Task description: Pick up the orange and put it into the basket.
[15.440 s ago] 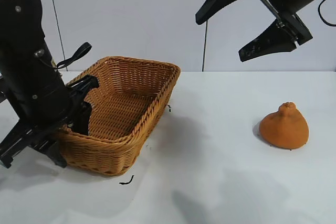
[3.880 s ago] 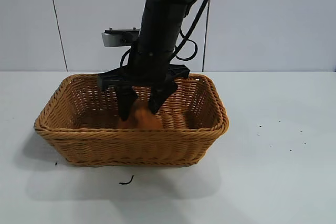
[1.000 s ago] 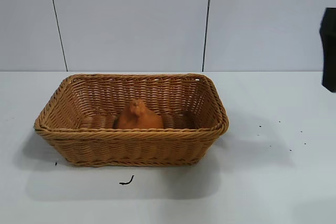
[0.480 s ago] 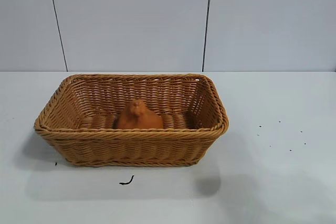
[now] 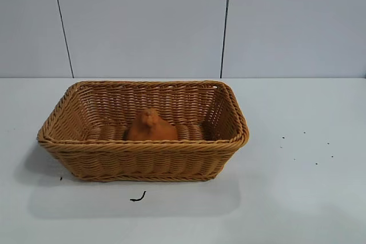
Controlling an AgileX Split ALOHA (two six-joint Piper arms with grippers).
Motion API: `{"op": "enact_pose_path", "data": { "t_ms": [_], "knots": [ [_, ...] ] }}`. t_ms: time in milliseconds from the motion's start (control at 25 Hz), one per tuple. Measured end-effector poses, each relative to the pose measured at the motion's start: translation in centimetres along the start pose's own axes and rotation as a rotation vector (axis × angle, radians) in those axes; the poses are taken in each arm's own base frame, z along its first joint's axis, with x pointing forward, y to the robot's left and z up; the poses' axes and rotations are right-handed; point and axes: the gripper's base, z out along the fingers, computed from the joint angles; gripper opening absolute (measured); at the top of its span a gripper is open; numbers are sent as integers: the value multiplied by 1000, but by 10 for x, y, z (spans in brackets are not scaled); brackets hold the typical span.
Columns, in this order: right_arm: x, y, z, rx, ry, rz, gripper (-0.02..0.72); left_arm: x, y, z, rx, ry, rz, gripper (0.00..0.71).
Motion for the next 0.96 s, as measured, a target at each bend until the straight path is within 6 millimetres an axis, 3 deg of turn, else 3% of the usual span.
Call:
{"op": "enact_pose_path", "data": {
  "t_ms": [400,960],
  "knots": [
    [25,4,-38,22,-287,-19,696,0,0,0,0,0,0,692],
    [28,4,-40,29,-302,-23,696,0,0,0,0,0,0,692]
  ]
}}
